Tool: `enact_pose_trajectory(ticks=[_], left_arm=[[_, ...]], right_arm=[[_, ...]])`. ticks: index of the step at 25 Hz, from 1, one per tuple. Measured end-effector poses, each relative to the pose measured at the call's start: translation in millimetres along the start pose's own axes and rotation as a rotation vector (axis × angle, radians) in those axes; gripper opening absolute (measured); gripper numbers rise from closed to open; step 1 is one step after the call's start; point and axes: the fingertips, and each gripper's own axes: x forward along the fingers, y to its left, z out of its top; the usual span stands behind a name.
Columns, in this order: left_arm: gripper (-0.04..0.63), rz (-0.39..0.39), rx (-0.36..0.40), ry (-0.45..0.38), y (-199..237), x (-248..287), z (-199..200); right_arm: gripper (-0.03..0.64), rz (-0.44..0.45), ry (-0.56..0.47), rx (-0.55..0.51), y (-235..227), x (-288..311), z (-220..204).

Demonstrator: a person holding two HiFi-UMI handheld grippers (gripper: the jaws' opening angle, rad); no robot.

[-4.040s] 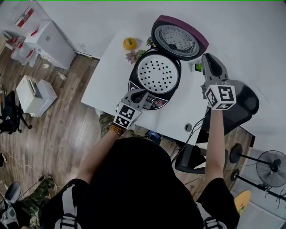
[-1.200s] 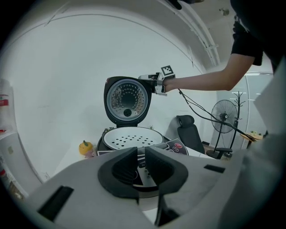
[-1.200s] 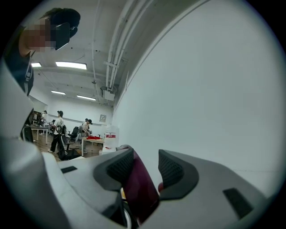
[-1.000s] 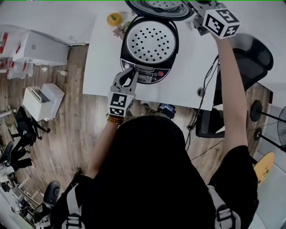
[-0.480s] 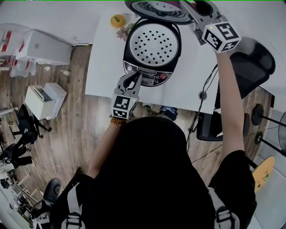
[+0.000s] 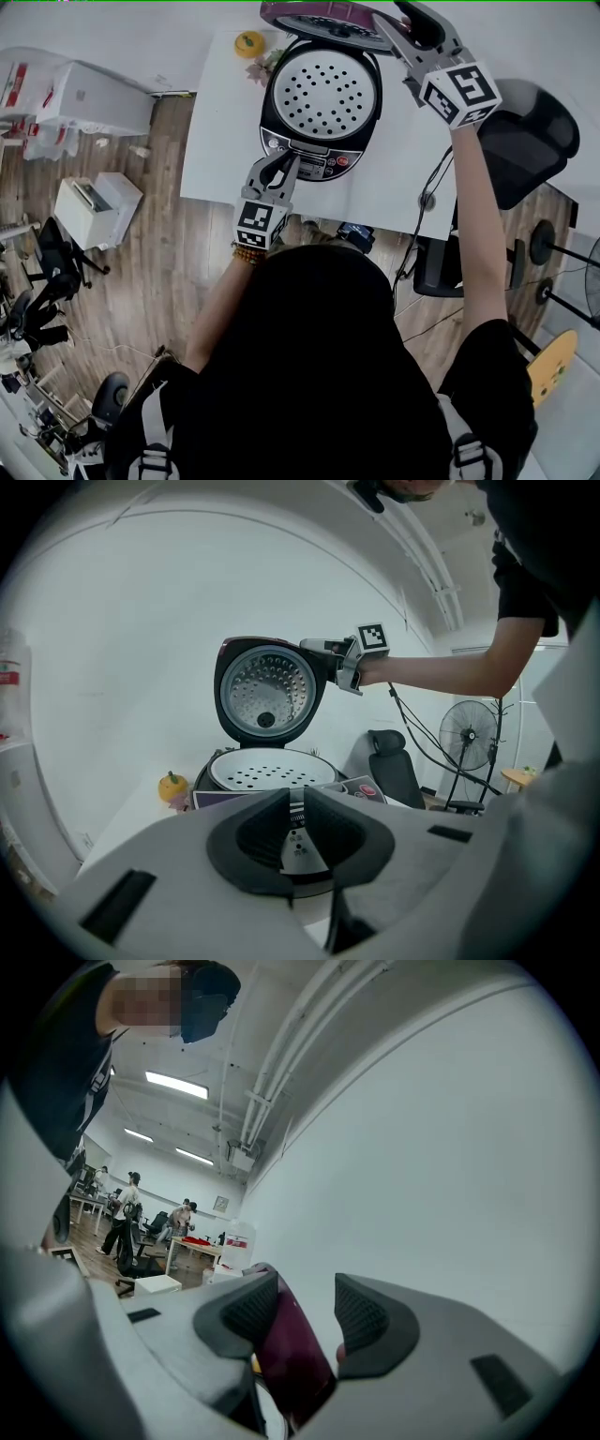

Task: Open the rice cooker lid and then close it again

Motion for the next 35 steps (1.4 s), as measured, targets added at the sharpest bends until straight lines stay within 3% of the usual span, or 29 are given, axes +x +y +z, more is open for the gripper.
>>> enact_pose_trajectory(ticks=[12, 21, 35], left_arm=[[0.026, -0.006, 0.010, -0.003, -1, -1, 0], [0.026, -0.007, 0.033, -0.001, -2, 0, -4], [0.026, -0.019, 0.092, 0.008, -6, -1, -4]], right_arm=[[0.190, 0.011, -0.004, -0.034, 27, -13, -6], [0.190, 0.030, -0.027, -0.117, 51, -24, -14], [0.199, 0.112, -0.030, -0.146, 94, -39, -27]])
